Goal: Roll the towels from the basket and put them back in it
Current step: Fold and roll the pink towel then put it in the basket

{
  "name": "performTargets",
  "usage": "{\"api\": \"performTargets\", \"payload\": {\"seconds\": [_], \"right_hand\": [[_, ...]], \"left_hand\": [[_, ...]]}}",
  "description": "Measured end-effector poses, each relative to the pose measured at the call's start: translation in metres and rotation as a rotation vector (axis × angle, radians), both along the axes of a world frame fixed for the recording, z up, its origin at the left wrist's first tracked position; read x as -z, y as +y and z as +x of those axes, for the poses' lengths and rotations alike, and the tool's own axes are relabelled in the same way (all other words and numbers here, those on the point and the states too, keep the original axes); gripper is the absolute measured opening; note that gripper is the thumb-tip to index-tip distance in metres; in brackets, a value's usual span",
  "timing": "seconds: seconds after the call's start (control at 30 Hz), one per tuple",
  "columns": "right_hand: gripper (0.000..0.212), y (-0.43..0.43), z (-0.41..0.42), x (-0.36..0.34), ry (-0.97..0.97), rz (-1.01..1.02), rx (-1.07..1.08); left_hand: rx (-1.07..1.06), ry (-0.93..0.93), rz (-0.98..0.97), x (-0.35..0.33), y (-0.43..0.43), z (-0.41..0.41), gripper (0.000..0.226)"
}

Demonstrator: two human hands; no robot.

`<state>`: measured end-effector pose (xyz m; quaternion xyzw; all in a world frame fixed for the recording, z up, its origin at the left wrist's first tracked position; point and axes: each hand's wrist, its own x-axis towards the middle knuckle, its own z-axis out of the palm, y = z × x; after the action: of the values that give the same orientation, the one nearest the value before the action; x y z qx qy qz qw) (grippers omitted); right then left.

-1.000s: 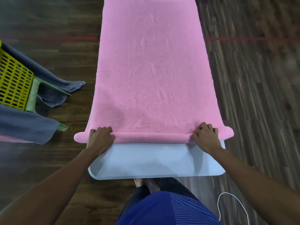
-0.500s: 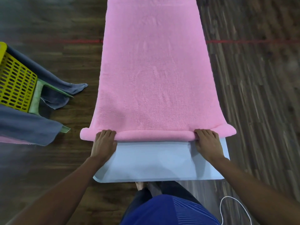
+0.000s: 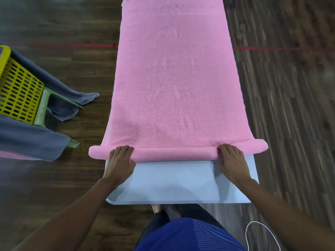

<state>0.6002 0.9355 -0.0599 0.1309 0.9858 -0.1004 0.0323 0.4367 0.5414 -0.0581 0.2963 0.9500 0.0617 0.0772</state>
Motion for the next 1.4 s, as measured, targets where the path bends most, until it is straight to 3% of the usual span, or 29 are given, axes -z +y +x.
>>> {"api": "performTargets", "payload": {"seconds": [0.1,0.23,0.27,0.33,0.4,0.63,0.8,1.0,1.13,1.17,1.27,1.33,1.4], "right_hand": [[0.048,-0.001,-0.004,-0.002,-0.073,-0.012,-0.002],[0.022,0.002,-0.017,-0.011,-0.101,0.032,0.032],[0.024,0.003,-0.018,-0.013,-0.119,0.051,0.019],[0.038,0.003,-0.021,-0.016,-0.222,0.061,0.006],[0.036,0.005,-0.023,-0.016,-0.295,0.032,0.053],[0.014,-0.002,-0.013,-0.007,0.055,0.106,0.043],[0.047,0.000,-0.004,-0.004,-0.015,0.061,-0.008],[0.029,0.013,-0.027,-0.018,-0.128,0.063,0.005],[0.055,0.015,-0.035,-0.022,-0.313,0.044,-0.001],[0.050,0.016,-0.035,-0.019,-0.322,0.041,0.024],[0.017,0.016,-0.034,-0.010,-0.158,0.100,0.098],[0.013,0.014,-0.032,-0.009,0.000,0.124,0.103],[0.024,0.013,-0.027,-0.008,0.075,0.093,0.047]], "left_hand": [[0.000,-0.083,-0.048,-0.002,0.000,-0.002,0.052],[-0.047,-0.080,-0.051,-0.011,0.007,-0.011,0.028],[-0.050,-0.070,-0.045,-0.013,0.007,-0.013,0.022],[-0.073,-0.142,-0.047,-0.015,0.008,-0.017,0.029],[-0.141,-0.201,-0.018,-0.015,0.007,-0.022,0.027],[-0.088,0.055,0.078,-0.007,0.010,-0.017,0.024],[-0.001,-0.056,-0.003,-0.002,0.002,-0.012,0.054],[-0.063,-0.085,-0.042,-0.015,0.011,-0.029,0.020],[-0.110,-0.238,-0.133,-0.021,0.013,-0.036,0.039],[-0.136,-0.266,-0.135,-0.019,0.013,-0.038,0.040],[-0.200,-0.172,-0.057,-0.010,0.011,-0.036,0.022],[-0.195,-0.050,-0.006,-0.007,0.013,-0.030,0.021],[-0.128,0.041,0.052,-0.008,0.015,-0.025,0.015]]}}
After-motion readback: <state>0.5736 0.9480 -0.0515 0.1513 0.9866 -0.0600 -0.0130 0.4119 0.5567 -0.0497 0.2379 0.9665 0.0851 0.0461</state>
